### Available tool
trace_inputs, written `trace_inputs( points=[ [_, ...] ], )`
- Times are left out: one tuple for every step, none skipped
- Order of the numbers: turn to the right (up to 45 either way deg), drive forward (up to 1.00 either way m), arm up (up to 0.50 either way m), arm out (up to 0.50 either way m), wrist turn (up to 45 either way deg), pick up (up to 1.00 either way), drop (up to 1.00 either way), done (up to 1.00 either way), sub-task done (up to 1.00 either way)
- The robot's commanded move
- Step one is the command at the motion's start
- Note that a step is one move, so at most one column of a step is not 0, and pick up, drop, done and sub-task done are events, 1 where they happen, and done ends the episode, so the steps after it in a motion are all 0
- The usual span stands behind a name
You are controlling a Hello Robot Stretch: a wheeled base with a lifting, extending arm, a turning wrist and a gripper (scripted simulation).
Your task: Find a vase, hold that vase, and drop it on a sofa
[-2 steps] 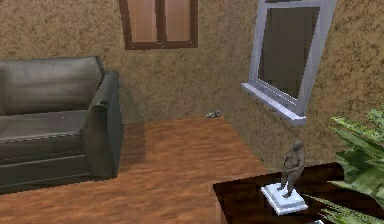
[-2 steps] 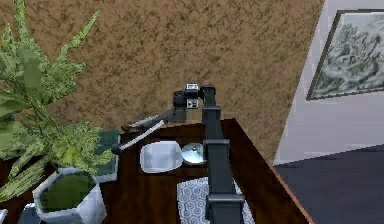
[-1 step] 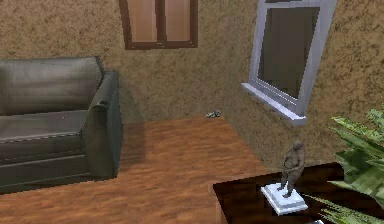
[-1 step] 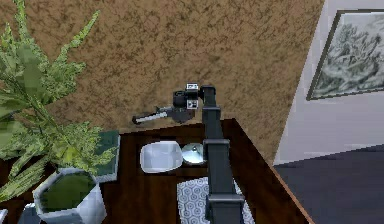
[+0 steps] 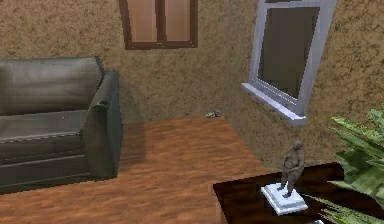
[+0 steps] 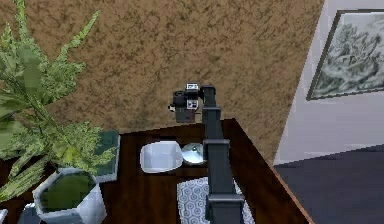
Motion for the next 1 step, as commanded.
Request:
trace_inputs(
  points=[
    [0.0, 0.00, 0.00, 0.00, 9.0, 0.00, 0.00, 0.00, 0.00]
  ],
)
